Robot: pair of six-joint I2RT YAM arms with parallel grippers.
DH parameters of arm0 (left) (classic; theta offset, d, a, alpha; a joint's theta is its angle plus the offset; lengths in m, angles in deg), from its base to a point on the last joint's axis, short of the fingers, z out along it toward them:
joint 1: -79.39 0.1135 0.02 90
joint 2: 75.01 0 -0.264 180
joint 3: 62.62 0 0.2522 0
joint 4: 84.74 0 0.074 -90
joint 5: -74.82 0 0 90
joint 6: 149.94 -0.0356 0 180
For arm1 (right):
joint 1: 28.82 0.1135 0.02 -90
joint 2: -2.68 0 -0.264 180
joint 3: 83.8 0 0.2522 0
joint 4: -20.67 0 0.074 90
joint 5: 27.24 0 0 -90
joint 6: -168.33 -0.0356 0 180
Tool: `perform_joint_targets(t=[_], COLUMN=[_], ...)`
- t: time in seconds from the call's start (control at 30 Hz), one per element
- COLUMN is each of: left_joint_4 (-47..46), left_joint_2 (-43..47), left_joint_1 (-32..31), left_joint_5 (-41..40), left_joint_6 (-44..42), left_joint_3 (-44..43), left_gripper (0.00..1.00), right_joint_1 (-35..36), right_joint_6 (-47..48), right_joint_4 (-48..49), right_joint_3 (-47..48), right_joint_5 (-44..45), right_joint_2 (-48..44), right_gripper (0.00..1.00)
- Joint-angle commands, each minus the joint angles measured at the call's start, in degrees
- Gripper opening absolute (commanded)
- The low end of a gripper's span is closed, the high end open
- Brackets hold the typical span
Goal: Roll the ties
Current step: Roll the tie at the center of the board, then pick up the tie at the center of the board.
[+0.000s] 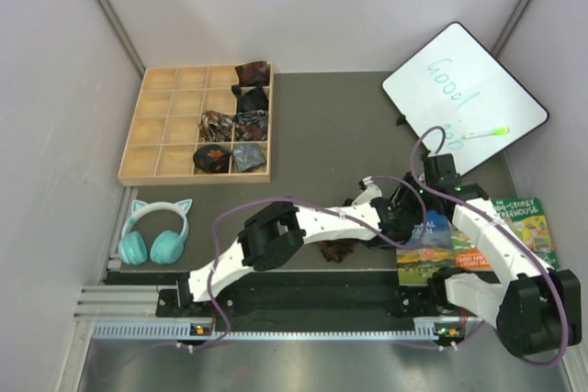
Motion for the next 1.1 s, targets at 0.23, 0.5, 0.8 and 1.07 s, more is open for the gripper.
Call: perform_joint_targets(t=[0.23,0.5,0.8,1.07], left_joint_4=[7.3,7.3,-6.4,-40.3], left_joint_2=[-2.6,6.2,27.0,52.1], left_joint_1=[-0.8,-0.5,8.1,23.0], left_joint_5=[1.5,0.1,7.0,30.9], left_joint_6=[-0.4,0.0,-5.6,-15.9], left_joint_3=[-3.3,-1.9,14.7,48.7], left_gripper=[0.47,0.84,0.92,0.92], right_joint_1=[-0.6,-0.3,6.1,10.5], right_joint_6=[-0.5,-5.6,-9.5,-9.3], right_joint_4=[1.9,11.5,16.9,23.2], right_joint_3=[-1.4,-9.1,-10.8,-10.8], right_joint_5=[-4.1,-12.4,-10.7,-8.7], right_joint_2=[-3.3,-3.8,-2.2,4.0], right_gripper=[0.52,0.51,0.52,0.55])
